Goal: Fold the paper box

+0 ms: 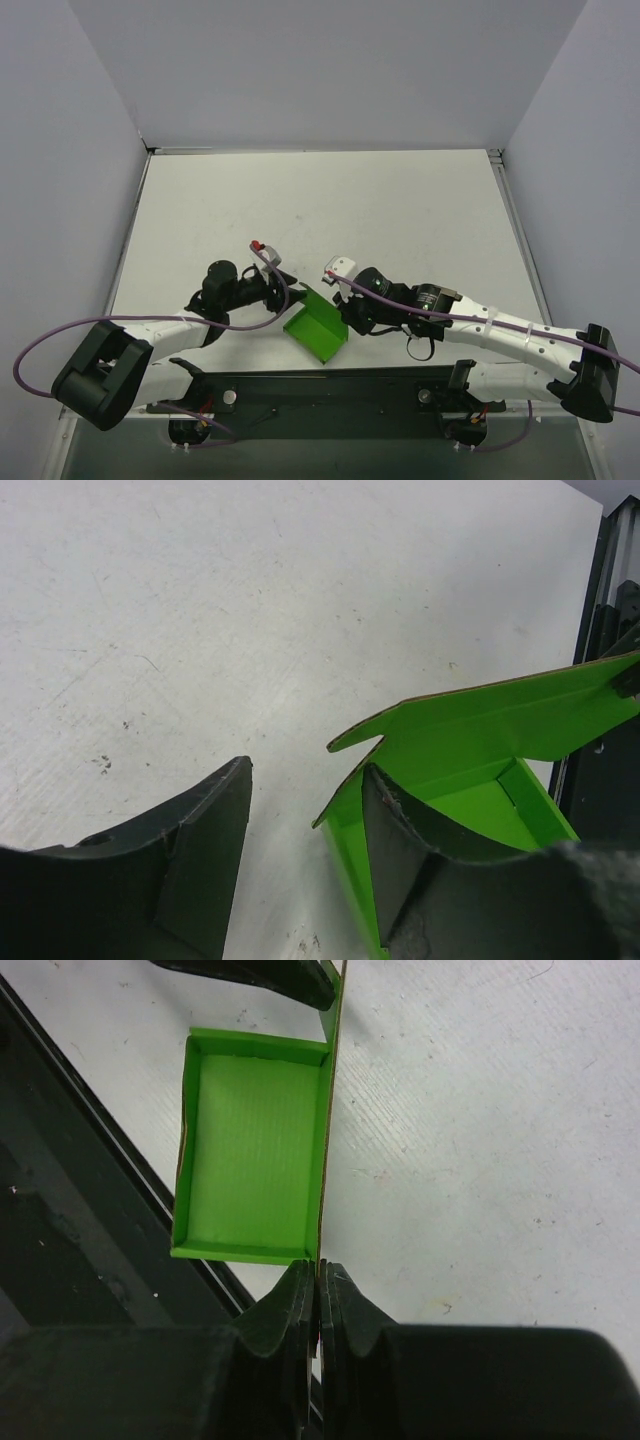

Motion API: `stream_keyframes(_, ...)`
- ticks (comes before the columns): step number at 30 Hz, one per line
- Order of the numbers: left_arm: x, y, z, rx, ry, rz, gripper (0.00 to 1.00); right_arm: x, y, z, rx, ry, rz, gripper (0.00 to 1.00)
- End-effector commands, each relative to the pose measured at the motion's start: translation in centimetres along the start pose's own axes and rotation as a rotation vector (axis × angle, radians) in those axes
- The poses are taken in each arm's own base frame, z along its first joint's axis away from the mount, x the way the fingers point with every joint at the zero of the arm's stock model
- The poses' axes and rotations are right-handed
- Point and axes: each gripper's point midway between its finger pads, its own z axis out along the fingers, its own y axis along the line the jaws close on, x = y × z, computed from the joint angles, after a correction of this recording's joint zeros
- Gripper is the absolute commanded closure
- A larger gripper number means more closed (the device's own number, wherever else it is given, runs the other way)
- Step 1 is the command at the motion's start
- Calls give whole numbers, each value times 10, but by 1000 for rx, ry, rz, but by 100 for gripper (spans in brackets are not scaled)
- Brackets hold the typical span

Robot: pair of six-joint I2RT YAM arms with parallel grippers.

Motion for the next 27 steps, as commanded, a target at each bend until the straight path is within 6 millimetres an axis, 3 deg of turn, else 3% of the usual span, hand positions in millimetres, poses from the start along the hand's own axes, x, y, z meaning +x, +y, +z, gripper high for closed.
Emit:
stream_keyframes(1, -24, -6, 6, 53, -52, 36, 47, -9, 0, -4, -14, -3, -21, 100)
stream_keyframes(2, -23, -8, 7, 64, -46, 31, 54, -8, -1, -3, -8, -1, -20, 100)
stream_keyframes(9, -19, -13, 10, 106, -21, 8, 60, -8, -4, -3, 3, 2, -20, 100)
stream_keyframes(13, -18, -19, 12, 140, -15, -2, 82, -8, -9, -2, 34, 3, -20, 100)
stream_keyframes(16, -15, -25, 14, 168, -4, -13, 92, -9, -16, 0, 76, 8, -25, 100)
stream_keyframes(21, -11, -35, 18, 197, 5, -11, 96, -12, -23, 4, 115, 19, -45, 100)
stream_keyframes(27, 1, -30, 26, 123, 62, -26, 100, -18, -28, 7, 165, 20, -76, 100)
